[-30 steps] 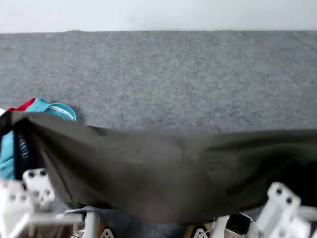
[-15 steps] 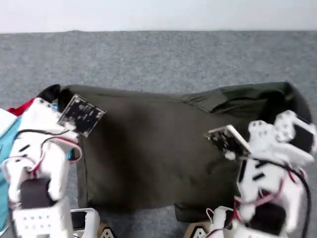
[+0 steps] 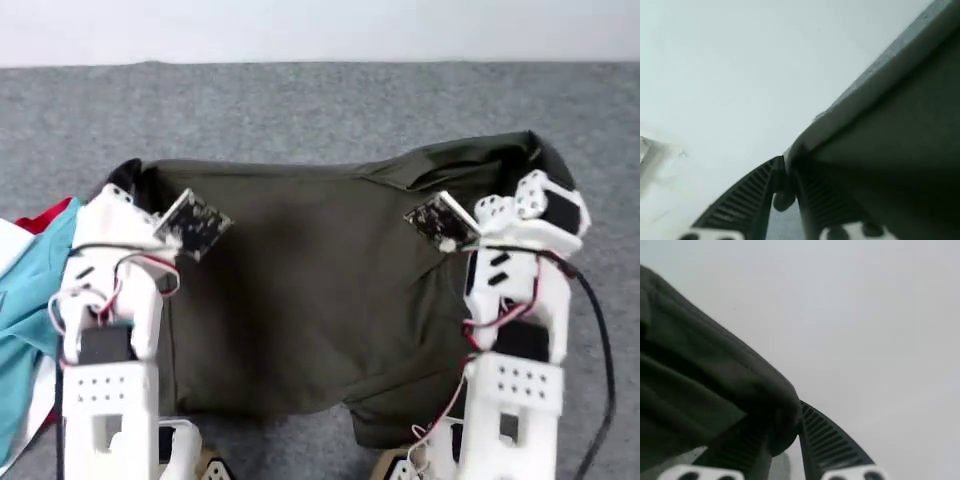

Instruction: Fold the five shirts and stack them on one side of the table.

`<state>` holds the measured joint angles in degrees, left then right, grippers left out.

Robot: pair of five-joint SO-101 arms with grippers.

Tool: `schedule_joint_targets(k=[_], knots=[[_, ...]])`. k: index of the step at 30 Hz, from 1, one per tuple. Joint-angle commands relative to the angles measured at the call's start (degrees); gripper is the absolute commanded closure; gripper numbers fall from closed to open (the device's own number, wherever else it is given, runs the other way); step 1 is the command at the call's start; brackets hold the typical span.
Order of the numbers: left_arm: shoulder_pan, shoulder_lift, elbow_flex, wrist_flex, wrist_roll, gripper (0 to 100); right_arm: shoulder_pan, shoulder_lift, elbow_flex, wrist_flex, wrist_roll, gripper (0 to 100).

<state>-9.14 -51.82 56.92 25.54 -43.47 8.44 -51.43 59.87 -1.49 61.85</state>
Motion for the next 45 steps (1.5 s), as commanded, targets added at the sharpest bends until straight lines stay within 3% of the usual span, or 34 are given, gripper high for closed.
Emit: schedule_joint_targets(k=[1,4,20,32,38,41,45], knots=[[-0.18,9.14,-9.01,-2.02,-0.79,100,-0.57,6.02,-8.26,-1.71,-3.34,98.9],[-0.26,17.49,-15.96,-2.02,-0.79,100,-0.75,12.09,-14.59,-1.54,-7.56,98.9],[0.09,53.8,-53.76,-2.81,-0.79,100,-1.45,45.32,-48.26,1.98,-11.34,98.9],[1.49,62.51,-61.41,-3.16,-0.79,100,-1.54,59.3,-64.09,2.07,-11.34,98.9],[1.76,64.7,-64.75,-2.73,-0.79,100,-2.51,59.56,-65.23,5.85,-11.34,98.9],[2.11,63.12,-64.66,1.85,-0.79,100,-3.3,57.63,-65.32,13.85,-11.34,98.9],[2.55,60.4,-64.66,15.3,-0.79,100,-3.56,54.73,-65.05,25.71,-11.34,98.9]])
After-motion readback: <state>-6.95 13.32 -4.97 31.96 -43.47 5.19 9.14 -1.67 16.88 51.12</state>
